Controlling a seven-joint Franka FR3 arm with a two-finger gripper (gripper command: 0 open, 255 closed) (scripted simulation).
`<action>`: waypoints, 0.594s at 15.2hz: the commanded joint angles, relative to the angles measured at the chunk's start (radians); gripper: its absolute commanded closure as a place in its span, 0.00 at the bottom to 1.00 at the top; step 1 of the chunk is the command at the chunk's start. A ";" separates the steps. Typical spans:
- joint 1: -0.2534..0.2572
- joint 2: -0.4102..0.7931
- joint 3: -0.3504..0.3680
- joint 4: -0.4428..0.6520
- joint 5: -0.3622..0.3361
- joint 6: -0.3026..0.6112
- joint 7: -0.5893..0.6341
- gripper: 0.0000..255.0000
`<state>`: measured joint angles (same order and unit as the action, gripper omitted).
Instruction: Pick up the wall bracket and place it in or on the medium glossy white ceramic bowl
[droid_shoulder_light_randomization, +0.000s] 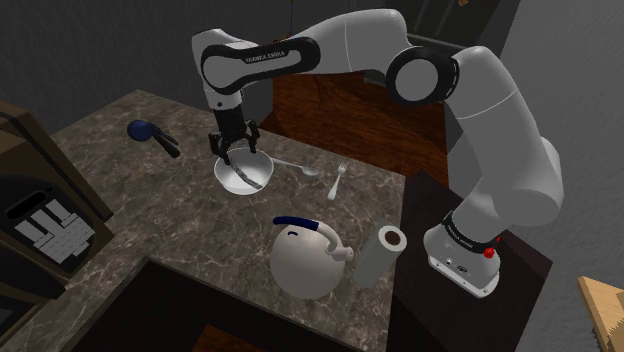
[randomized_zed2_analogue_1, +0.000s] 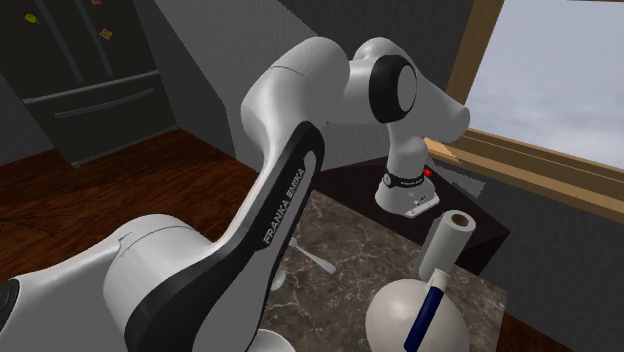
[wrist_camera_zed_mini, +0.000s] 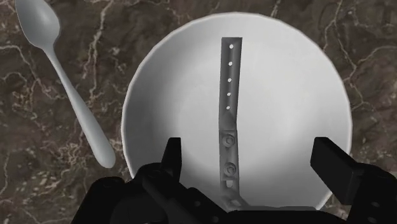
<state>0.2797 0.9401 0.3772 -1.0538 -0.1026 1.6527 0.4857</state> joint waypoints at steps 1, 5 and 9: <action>0.009 0.014 -0.001 0.083 -0.001 -0.068 -0.003 0.00; 0.016 0.027 -0.003 0.134 -0.002 -0.105 -0.004 0.00; 0.016 0.028 -0.003 0.134 -0.002 -0.105 -0.004 0.00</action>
<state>0.2955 0.9675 0.3745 -0.9205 -0.1044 1.5482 0.4814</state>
